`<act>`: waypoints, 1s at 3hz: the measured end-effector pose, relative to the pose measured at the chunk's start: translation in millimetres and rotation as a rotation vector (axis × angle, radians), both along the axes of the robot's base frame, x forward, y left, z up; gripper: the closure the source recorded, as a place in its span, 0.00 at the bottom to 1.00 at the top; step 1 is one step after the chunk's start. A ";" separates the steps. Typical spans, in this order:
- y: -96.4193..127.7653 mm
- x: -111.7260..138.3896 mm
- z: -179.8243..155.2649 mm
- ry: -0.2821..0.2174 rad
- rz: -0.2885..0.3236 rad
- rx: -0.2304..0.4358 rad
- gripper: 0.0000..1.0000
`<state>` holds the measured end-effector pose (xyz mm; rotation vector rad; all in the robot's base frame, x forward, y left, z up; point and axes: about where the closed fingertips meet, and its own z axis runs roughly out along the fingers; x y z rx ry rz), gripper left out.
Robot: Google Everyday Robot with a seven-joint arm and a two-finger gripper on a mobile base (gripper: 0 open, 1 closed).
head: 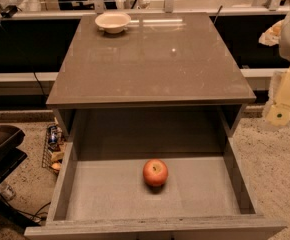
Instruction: Pick apple from top drawer and place on counter
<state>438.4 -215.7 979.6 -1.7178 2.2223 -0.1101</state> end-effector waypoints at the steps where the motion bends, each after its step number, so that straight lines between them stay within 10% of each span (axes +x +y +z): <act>1: 0.0 0.0 0.0 0.000 0.000 0.000 0.00; 3: -0.9 -1.0 -44.7 0.037 0.002 0.126 0.00</act>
Offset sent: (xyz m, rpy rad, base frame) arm 0.0019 -0.0069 -0.0089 0.0325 0.0277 -0.0112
